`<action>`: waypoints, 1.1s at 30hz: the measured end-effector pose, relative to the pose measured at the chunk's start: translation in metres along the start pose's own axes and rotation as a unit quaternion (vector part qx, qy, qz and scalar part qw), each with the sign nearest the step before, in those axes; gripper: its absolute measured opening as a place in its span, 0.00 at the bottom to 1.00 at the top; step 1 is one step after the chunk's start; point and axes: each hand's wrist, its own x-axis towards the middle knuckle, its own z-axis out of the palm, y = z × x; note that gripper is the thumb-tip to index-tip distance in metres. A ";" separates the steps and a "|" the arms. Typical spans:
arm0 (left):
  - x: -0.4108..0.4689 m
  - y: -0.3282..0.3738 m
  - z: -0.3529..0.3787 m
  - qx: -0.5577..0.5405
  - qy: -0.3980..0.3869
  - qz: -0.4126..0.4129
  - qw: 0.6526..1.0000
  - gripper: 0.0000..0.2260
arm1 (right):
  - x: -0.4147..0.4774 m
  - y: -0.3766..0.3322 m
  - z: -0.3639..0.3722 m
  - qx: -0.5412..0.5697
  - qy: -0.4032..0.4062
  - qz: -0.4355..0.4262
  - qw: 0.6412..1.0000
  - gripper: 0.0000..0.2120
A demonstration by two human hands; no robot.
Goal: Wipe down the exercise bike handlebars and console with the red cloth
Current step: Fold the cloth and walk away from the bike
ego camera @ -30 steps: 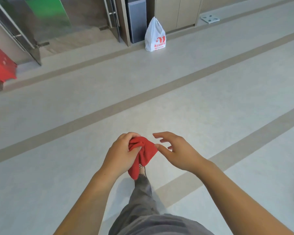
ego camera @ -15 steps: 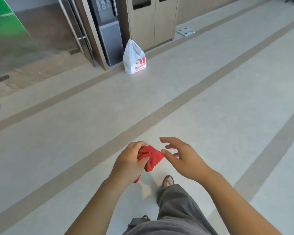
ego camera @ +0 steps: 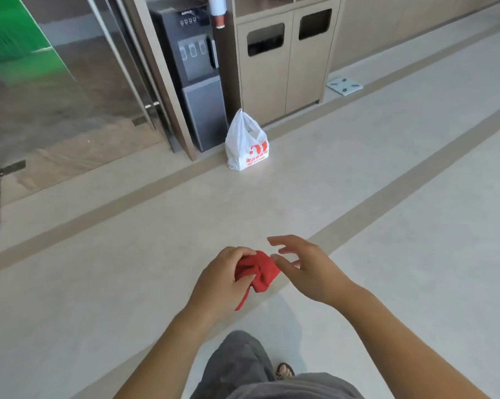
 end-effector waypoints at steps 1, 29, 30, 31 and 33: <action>0.020 -0.005 -0.007 -0.004 0.013 -0.004 1.000 0.14 | 0.026 -0.002 -0.003 0.012 -0.011 -0.005 1.000 0.17; 0.738 0.003 -0.197 0.031 0.021 0.051 0.998 0.11 | 0.694 0.042 -0.233 0.047 0.027 -0.028 0.998 0.10; 0.764 0.009 -0.197 0.030 0.029 0.047 0.998 0.11 | 0.715 0.047 -0.250 0.043 0.017 -0.032 0.998 0.10; 0.791 0.017 -0.198 0.029 0.034 0.044 0.998 0.11 | 0.737 0.053 -0.267 0.037 0.011 -0.033 0.999 0.10; 0.841 0.030 -0.198 0.028 0.037 0.046 0.998 0.11 | 0.778 0.064 -0.299 0.032 0.009 -0.031 0.999 0.10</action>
